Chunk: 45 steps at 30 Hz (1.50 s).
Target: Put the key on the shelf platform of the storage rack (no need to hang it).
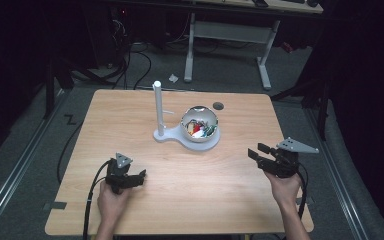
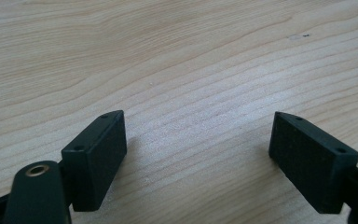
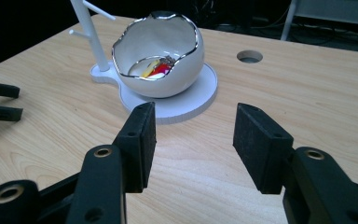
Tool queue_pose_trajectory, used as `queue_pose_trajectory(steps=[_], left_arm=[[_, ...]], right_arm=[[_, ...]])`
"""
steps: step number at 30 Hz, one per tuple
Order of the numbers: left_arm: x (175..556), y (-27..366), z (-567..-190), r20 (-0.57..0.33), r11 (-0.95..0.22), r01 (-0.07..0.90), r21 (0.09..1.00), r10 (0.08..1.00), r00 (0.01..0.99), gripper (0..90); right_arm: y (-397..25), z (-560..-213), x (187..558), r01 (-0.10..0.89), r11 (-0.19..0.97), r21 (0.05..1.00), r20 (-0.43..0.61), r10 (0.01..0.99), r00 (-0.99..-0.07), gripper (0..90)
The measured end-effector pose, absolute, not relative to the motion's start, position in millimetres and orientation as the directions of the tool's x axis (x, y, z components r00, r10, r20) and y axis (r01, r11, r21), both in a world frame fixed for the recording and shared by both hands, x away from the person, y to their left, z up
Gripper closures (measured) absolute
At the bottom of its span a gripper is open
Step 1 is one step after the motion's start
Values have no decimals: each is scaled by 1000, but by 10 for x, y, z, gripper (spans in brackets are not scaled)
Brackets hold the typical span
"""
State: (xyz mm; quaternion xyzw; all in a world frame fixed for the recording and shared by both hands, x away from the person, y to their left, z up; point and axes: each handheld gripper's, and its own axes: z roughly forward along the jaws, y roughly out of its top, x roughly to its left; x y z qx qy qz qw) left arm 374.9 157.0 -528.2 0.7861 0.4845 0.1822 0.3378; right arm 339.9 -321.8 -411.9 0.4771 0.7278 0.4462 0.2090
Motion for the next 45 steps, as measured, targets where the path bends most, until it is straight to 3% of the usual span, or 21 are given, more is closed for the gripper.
queue_pose_trajectory(steps=[45], left_arm=[[3749,1570,-5282,-40,-303,639,707,885,464,194]], right_arm=[[-3068,-4918,3560,596,154,789,136,901,-413,480]])
